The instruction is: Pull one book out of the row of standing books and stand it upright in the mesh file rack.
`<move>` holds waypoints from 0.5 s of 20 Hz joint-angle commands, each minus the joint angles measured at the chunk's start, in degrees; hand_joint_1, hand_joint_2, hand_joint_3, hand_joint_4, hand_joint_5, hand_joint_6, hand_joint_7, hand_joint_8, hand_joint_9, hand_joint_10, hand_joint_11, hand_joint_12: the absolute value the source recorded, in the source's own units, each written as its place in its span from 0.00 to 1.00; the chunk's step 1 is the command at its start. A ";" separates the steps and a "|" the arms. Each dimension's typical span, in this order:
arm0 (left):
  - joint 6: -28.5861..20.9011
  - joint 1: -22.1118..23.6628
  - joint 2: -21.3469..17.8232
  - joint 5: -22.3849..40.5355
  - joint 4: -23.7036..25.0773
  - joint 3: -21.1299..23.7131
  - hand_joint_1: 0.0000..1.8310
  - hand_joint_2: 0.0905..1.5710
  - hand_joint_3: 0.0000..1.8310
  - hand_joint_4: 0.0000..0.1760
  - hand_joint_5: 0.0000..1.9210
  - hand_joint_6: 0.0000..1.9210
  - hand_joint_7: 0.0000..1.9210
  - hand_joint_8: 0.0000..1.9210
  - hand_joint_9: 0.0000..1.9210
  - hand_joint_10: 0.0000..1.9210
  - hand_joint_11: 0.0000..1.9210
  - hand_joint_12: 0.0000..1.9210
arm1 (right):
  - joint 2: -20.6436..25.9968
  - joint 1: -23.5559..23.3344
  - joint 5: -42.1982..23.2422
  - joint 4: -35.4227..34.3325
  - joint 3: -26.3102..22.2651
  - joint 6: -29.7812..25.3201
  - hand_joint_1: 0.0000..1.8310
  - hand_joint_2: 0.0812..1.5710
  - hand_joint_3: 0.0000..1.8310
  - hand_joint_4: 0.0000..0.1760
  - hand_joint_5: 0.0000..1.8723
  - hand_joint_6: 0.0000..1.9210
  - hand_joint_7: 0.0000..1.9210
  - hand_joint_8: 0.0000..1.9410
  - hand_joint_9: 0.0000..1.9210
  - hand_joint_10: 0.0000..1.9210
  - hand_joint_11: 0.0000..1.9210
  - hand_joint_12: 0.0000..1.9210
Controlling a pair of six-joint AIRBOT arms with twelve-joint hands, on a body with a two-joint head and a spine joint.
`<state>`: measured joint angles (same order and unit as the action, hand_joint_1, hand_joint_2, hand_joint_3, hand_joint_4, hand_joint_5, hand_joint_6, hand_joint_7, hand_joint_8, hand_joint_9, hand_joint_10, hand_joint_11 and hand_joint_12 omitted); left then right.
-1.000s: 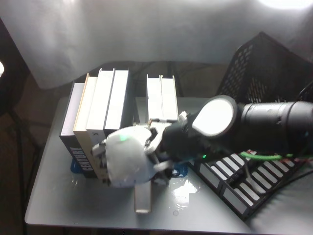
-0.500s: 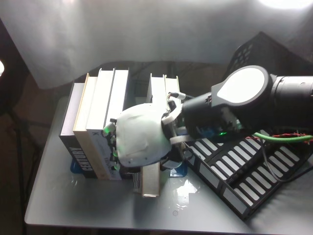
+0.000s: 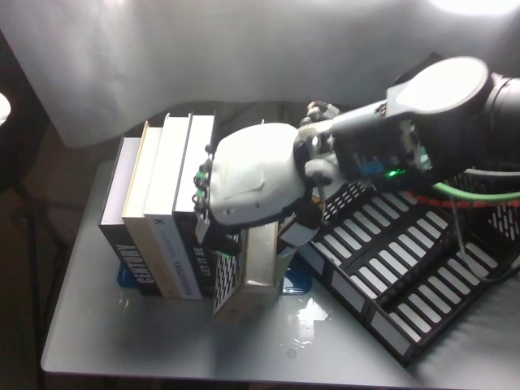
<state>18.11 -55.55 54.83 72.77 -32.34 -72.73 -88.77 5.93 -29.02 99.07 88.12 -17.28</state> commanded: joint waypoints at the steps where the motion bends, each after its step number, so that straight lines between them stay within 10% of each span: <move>1: -0.27 0.61 -0.47 7.01 -0.68 -0.44 0.00 0.86 0.00 0.23 0.00 0.00 0.00 0.00 0.00 0.00 0.00 0.00 | 1.37 -0.74 -0.86 -1.49 0.38 -1.09 0.65 0.78 0.01 0.00 0.41 0.61 0.38 0.83 0.31 0.90 0.28 1.00; 9: -0.27 1.19 -0.28 7.04 -0.22 -0.57 0.00 0.87 0.00 0.20 0.00 0.00 0.00 0.00 0.00 0.00 0.00 0.00 | 3.48 -4.87 -3.74 0.79 0.65 -6.30 0.72 0.79 0.00 0.00 0.37 0.66 0.38 0.75 0.35 0.89 0.27 1.00; 10: -0.27 1.27 -0.26 7.05 -0.11 -0.58 0.00 0.87 0.00 0.17 0.00 0.00 0.00 0.00 0.00 0.00 0.00 0.00 | 3.48 -5.25 -3.95 0.86 0.72 -6.57 0.67 0.79 0.00 0.00 0.37 0.63 0.39 0.83 0.44 0.97 0.43 1.00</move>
<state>18.09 -54.50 54.89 72.58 -31.46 -72.82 -86.32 1.02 -33.47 101.82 88.60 -23.88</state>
